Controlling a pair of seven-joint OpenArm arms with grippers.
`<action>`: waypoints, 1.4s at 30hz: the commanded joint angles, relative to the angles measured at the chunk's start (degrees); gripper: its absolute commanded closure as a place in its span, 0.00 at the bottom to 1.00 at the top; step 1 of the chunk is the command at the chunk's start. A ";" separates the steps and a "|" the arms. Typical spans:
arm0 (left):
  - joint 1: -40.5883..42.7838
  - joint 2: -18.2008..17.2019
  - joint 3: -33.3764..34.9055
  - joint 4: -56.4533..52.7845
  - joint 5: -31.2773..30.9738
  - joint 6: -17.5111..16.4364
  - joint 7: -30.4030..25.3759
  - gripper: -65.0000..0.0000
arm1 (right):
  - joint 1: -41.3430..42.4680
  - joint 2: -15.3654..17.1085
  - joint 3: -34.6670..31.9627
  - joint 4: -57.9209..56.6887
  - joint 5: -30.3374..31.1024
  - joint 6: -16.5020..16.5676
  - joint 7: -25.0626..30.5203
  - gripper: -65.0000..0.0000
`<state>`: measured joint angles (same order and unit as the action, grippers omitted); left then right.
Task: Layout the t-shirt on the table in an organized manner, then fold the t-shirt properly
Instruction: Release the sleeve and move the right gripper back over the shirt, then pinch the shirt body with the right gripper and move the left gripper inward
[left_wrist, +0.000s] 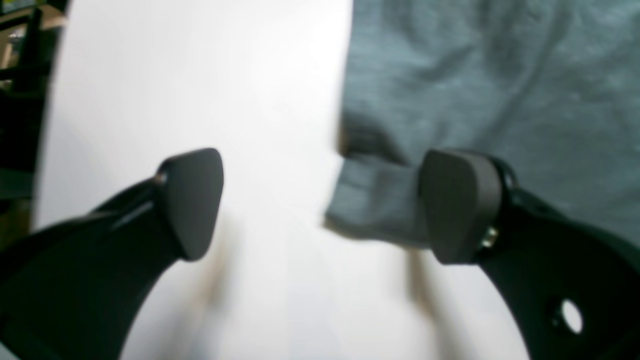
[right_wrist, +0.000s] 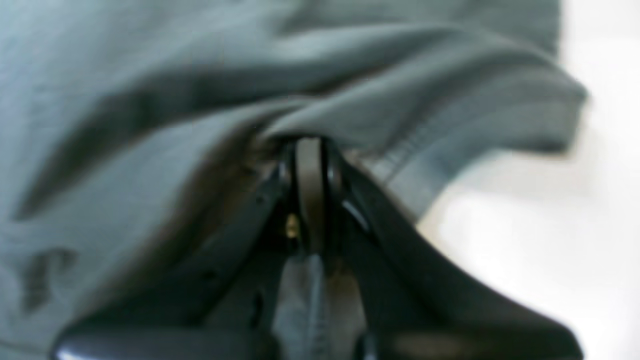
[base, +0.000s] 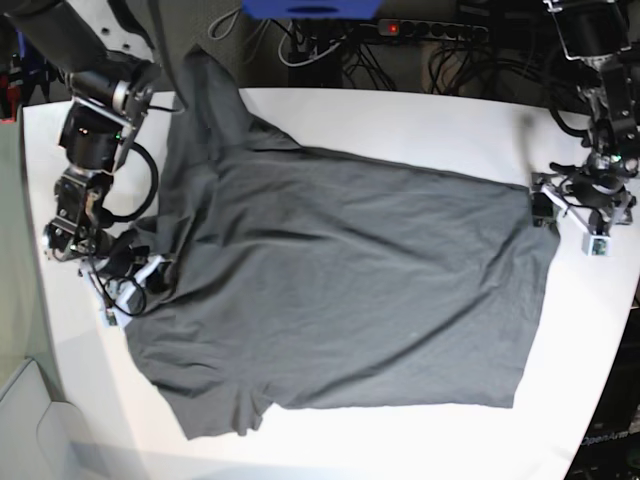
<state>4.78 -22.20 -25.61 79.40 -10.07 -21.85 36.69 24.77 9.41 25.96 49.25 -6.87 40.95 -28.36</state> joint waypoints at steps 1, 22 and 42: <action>-0.69 -1.32 -0.37 1.00 -0.09 0.70 -1.13 0.06 | 1.38 1.27 -0.07 0.11 -1.08 -0.95 0.01 1.00; 0.19 -1.32 -4.94 7.86 -0.53 0.70 5.20 0.06 | -9.08 -11.83 -4.55 39.84 1.56 -0.95 -8.26 1.00; 13.73 -1.23 -11.80 16.03 -0.53 0.70 5.20 0.06 | -10.31 -18.41 -28.02 17.95 1.29 -0.95 -12.56 1.00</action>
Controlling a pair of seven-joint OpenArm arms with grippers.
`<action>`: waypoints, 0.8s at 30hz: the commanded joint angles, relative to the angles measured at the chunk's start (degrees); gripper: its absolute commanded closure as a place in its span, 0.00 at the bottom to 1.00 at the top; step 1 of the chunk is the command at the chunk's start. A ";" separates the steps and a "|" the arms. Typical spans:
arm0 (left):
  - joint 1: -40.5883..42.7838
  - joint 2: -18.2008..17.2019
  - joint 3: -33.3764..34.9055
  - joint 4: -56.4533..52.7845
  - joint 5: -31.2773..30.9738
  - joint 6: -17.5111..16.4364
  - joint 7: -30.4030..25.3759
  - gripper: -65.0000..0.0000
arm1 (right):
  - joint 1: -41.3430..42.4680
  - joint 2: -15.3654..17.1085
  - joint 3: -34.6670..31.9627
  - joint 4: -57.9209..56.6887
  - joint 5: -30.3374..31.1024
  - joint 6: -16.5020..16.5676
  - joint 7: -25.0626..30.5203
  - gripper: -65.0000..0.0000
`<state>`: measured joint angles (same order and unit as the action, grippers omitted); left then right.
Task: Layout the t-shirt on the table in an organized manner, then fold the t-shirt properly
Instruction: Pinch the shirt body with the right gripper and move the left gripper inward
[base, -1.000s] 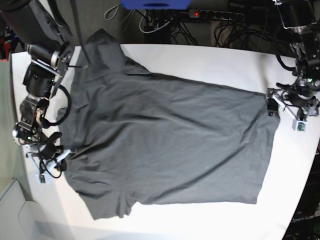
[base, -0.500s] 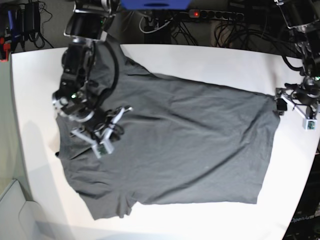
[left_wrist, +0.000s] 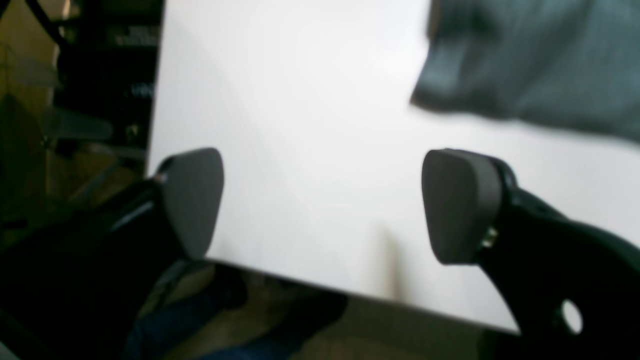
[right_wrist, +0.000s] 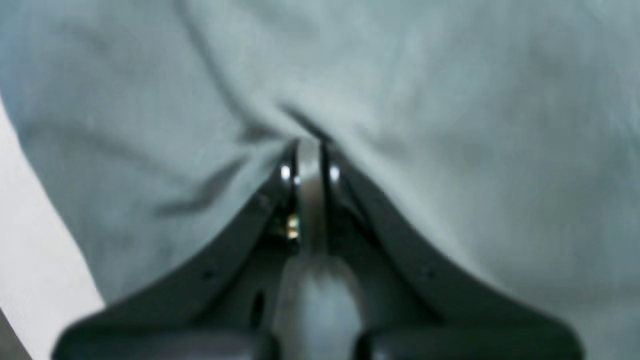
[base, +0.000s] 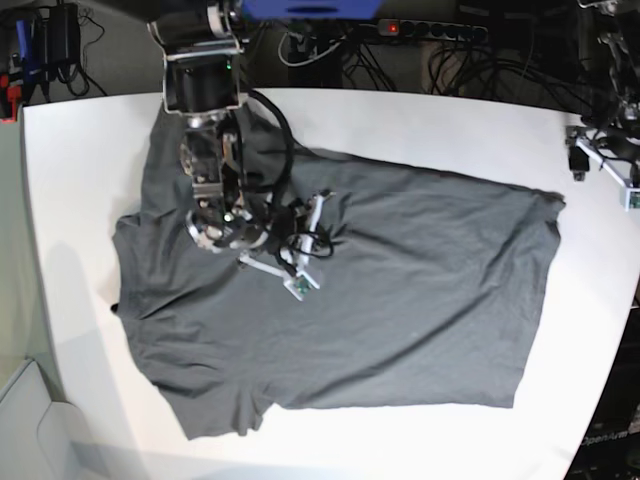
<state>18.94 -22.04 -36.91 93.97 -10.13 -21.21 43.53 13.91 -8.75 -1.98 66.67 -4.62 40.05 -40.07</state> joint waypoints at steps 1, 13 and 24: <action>0.53 -1.30 -0.50 1.98 -0.46 0.07 -1.64 0.06 | 1.60 -0.25 0.35 -0.70 -0.96 -0.05 -0.67 1.00; 3.00 5.38 -4.98 3.48 -0.46 0.07 -2.25 0.06 | 11.27 4.93 8.44 -16.17 -0.61 -15.04 16.38 1.00; -2.54 11.36 -4.02 3.12 -0.55 -2.57 -2.08 0.06 | 0.64 3.17 7.12 9.59 4.14 -15.13 16.29 1.00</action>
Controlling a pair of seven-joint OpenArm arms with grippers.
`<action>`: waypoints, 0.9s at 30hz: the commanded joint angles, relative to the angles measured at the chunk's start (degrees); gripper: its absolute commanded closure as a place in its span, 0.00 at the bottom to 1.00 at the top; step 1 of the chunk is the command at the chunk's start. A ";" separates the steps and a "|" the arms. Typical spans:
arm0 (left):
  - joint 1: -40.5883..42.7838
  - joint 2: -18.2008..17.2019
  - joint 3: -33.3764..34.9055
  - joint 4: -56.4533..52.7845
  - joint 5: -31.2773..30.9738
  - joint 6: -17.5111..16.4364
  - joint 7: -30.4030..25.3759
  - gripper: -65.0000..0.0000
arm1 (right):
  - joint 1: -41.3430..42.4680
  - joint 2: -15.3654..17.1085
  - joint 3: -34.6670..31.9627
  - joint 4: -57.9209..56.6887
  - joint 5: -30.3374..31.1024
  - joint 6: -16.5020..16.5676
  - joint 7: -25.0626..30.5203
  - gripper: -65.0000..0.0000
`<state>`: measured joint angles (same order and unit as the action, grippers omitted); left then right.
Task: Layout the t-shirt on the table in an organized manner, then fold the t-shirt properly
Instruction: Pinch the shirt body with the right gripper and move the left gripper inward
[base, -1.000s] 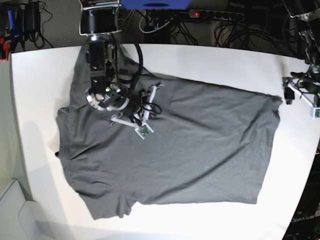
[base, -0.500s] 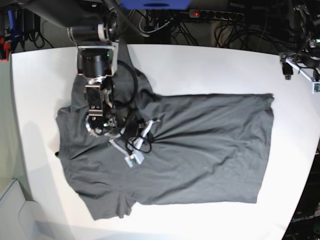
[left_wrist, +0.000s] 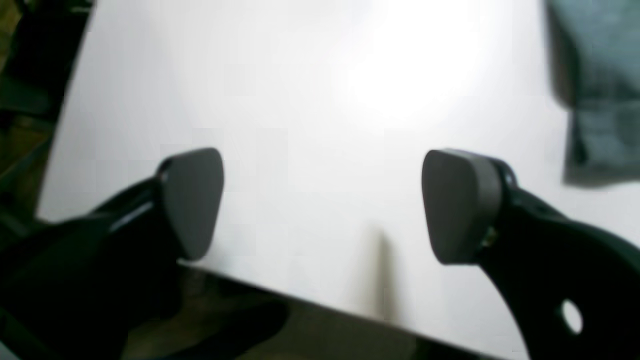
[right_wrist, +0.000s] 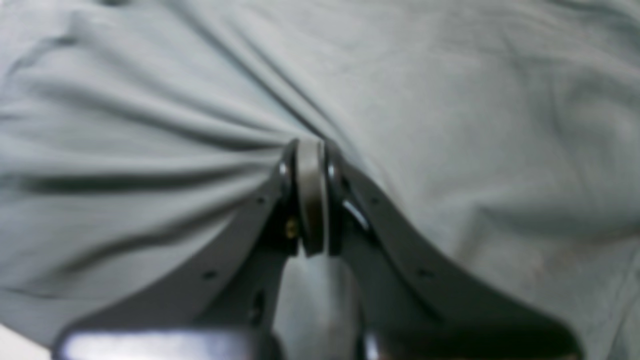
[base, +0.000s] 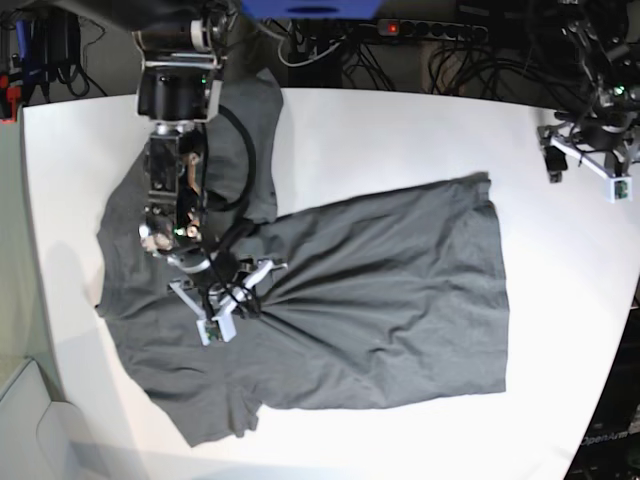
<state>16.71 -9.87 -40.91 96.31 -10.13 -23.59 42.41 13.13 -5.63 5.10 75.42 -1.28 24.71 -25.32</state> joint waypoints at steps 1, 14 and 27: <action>-1.02 -0.02 0.33 0.79 -0.55 -1.86 -0.61 0.06 | -0.25 0.05 -1.10 3.84 0.80 0.21 1.54 1.00; -4.97 7.28 0.77 0.43 -0.64 -5.90 -0.70 0.06 | -10.62 0.31 -5.41 18.17 0.80 0.21 0.49 1.00; -7.79 12.90 0.69 -4.14 -0.64 -11.17 -1.14 0.06 | -10.18 0.13 -5.24 18.25 0.88 6.37 -3.21 1.00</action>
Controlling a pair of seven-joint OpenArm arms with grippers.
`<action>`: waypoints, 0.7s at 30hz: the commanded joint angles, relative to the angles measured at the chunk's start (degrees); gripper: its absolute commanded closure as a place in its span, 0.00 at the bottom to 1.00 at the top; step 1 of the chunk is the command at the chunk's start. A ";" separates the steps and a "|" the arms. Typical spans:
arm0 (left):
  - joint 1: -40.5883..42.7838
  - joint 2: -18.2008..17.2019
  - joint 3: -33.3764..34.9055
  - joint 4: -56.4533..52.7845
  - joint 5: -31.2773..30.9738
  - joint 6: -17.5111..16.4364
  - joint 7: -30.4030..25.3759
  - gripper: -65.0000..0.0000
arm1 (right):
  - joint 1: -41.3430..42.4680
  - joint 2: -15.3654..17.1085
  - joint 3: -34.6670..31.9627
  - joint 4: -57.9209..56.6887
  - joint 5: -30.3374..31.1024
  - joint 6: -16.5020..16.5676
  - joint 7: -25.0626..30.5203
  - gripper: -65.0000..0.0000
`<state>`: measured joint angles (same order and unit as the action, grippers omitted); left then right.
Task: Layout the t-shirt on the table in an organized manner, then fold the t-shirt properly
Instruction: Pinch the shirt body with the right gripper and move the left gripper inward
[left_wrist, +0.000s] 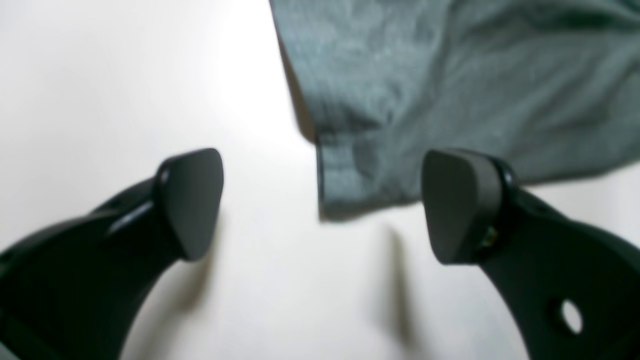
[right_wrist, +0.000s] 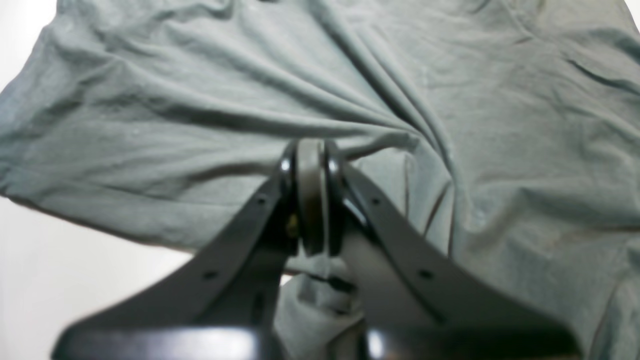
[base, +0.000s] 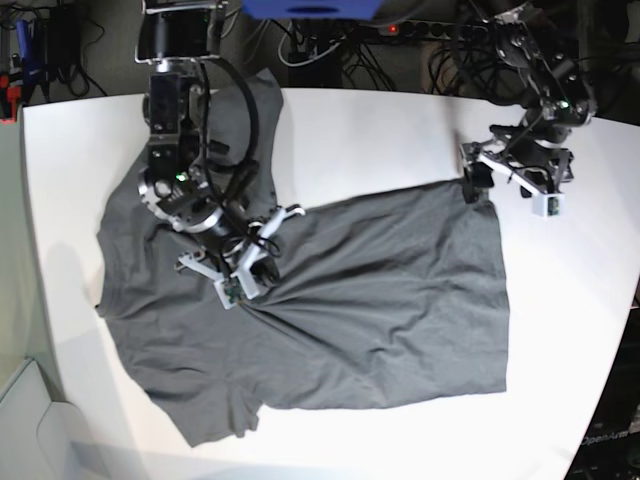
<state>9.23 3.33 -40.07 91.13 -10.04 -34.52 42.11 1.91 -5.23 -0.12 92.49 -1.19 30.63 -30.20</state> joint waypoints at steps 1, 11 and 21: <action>-0.84 -0.21 -0.23 -0.28 -0.73 -0.25 -0.83 0.06 | 1.03 -0.26 0.16 1.18 0.80 0.53 1.67 1.00; -1.98 2.16 -0.23 -4.50 -0.73 -0.25 -0.83 0.08 | 0.86 0.00 0.16 1.18 0.80 0.53 1.67 1.00; -1.98 4.10 -0.23 -4.41 -0.73 -0.33 -0.83 0.83 | 0.94 1.23 -0.10 1.18 0.80 0.62 1.67 1.00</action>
<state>7.33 7.49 -40.40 86.24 -10.94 -34.74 40.75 1.87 -3.99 -0.25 92.49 -1.17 30.85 -30.15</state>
